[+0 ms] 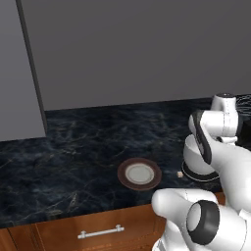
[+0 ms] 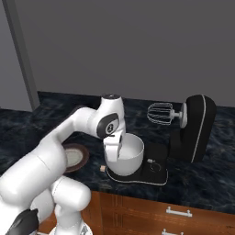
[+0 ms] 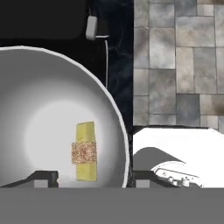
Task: Add butter and sugar cubes to the stand mixer bowl and then turn on the stand mixer to begin making frosting.
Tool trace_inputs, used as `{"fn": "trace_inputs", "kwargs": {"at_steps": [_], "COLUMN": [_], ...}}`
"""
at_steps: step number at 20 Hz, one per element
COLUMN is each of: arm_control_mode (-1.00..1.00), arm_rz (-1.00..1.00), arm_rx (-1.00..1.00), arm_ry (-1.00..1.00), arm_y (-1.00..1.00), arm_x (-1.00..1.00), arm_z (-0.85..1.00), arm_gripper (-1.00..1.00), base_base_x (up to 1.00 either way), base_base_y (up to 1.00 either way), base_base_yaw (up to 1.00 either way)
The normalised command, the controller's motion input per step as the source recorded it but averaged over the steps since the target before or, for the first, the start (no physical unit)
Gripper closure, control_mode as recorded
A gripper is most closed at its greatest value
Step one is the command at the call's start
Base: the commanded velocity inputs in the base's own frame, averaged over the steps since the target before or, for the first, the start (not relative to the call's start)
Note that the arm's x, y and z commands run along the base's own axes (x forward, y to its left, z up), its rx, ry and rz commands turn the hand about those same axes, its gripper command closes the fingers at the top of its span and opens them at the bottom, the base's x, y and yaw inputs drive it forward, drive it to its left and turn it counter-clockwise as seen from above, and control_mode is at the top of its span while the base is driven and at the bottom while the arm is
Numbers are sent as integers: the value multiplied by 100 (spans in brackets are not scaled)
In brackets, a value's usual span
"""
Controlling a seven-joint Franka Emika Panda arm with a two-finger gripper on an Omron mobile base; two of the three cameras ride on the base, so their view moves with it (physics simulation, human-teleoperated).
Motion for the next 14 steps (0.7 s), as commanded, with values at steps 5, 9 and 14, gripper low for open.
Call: {"fn": "trace_inputs", "kwargs": {"at_steps": [5, 9, 14], "arm_control_mode": [-100, -100, -100], "arm_rz": [0, 0, -1], "arm_rx": [-2, 0, 0], "arm_ry": [-6, 0, 2], "arm_y": [38, 59, 70], "arm_x": [-16, -12, -2], "arm_z": [62, 25, 1], "arm_gripper": [-100, -100, -100], "base_base_x": [0, 0, 0], "base_base_y": [0, 0, 0], "base_base_yaw": [0, 0, 0]}}
